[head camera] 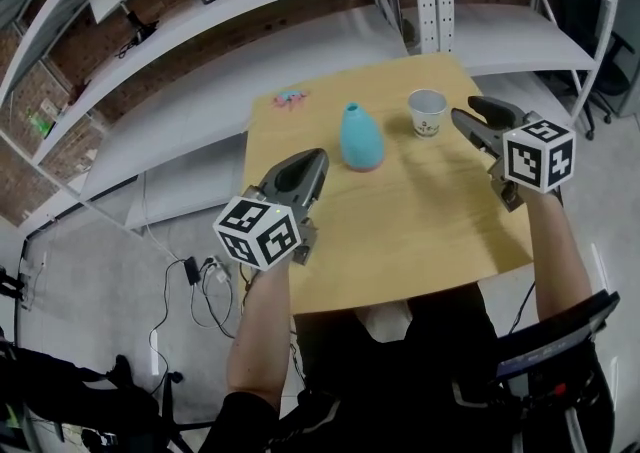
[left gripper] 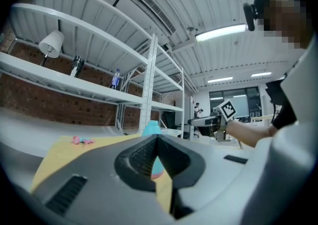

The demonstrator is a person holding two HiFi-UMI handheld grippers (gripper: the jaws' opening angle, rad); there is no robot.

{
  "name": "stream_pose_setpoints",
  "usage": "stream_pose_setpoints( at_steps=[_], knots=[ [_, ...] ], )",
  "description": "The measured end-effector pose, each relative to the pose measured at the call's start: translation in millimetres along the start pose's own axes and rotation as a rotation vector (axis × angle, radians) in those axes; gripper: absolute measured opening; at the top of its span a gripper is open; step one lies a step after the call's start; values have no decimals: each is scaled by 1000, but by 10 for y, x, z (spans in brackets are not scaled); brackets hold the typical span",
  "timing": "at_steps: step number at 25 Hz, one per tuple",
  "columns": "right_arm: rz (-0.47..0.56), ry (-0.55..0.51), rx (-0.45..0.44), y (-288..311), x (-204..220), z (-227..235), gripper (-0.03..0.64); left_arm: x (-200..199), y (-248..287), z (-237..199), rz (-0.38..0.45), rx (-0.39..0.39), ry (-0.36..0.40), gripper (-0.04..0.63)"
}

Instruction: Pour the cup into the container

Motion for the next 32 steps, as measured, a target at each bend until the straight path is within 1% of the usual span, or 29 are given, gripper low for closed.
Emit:
stream_pose_setpoints(
  at_steps=[2, 4, 6, 12, 16, 19, 22, 24, 27, 32],
  knots=[
    [13, 0, -8, -137, -10, -108, 122, -88, -90, 216, 31, 6, 13, -5],
    [26, 10, -18, -296, 5, -234, 21, -128, -187, 445, 59, 11, 18, -5],
    [25, 11, -33, -472, 54, -379, 2, -127, -300, 678, 83, 18, 13, -5],
    [20, -9, -98, -1129, 169, -843, 0, -87, -672, 1372, 92, -2, 3, -5],
    [31, -35, -97, -1632, 280, -1077, 0, 60, -899, 1903, 70, -14, 2, -5],
    [25, -31, -123, -1987, 438, -1293, 0, 214, -1085, 2298, 35, -13, 17, -5],
    [23, -48, -115, -2409, 535, -1422, 0, 227, -1248, 2734, 37, -12, 39, -5],
    [31, -51, -125, -2652, 544, -1545, 0, 232, -1419, 2991, 46, -37, 54, -5],
    [41, -73, -143, -2971, 546, -1777, 0, 267, -1758, 3312, 62, -106, 63, -5],
    [65, -89, -166, -3469, 547, -2111, 0, 332, -2217, 3810, 54, -138, 45, -5]
  ],
)
Point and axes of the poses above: the fingertips, and each gripper's own axes: y forward along the fingers, z to its right, x out of its underside, the point moved 6 cm from there along -y, backward along the fingers, and after that the axes turned 7 degrees about x, right-handed, at the moved point
